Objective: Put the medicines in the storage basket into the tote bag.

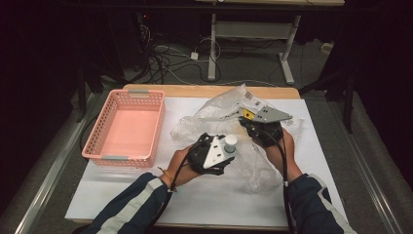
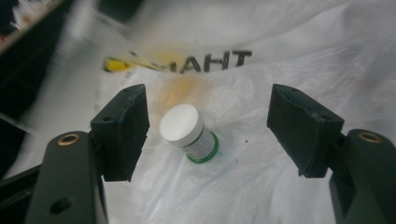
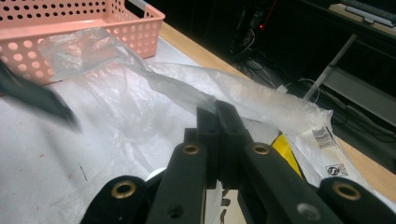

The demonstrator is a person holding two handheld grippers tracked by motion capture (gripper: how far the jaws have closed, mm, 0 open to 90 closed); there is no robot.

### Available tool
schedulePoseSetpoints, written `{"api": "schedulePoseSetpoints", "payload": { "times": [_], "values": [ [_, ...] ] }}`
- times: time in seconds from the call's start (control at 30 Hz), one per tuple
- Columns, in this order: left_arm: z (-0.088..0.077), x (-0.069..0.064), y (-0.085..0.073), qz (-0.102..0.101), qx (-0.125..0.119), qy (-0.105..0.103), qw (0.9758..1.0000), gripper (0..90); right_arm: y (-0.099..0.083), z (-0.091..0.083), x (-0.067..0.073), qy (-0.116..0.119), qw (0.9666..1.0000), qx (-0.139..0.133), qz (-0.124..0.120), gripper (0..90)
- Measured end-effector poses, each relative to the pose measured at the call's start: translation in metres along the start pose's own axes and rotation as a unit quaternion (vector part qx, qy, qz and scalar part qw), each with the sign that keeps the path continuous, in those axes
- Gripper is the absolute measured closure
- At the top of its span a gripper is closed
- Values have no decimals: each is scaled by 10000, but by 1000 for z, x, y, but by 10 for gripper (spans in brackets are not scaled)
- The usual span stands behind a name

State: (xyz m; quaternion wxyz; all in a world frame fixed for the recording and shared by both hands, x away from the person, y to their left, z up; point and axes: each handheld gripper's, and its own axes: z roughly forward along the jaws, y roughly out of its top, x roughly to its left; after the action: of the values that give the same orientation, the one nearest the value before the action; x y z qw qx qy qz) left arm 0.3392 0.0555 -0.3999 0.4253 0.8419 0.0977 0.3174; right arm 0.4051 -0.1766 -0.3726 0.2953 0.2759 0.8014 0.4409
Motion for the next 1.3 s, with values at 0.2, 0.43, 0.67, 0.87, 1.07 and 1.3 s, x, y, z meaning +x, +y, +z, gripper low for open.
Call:
{"api": "schedulePoseSetpoints", "payload": {
  "times": [0.2, 0.43, 0.67, 0.87, 1.07, 1.3],
  "values": [
    [-33, 38, -21, -584, -53, 632, 9963, 219, 0, -7, 2, -29, 9999, -44, -109, 900],
    [-6, 51, -34, -762, 661, 601, 9931, 182, 0, -21, 4, 135, 9997, -68, -182, 900],
    [19, 56, -33, -958, 1148, 504, 9875, 277, -3, -29, -4, 227, 9996, -185, -52, 900],
    [27, 56, -38, -986, 1326, 338, 9857, 509, -5, -27, -6, 307, 9993, -190, -14, 900],
    [30, 53, -42, -825, 1479, 306, 9851, 766, -8, -26, -9, 286, 9995, -159, 47, 864],
    [28, 56, -46, -859, 1466, 83, 9854, 856, -11, -36, -7, 366, 9990, -254, 74, 569]
  ]
}}
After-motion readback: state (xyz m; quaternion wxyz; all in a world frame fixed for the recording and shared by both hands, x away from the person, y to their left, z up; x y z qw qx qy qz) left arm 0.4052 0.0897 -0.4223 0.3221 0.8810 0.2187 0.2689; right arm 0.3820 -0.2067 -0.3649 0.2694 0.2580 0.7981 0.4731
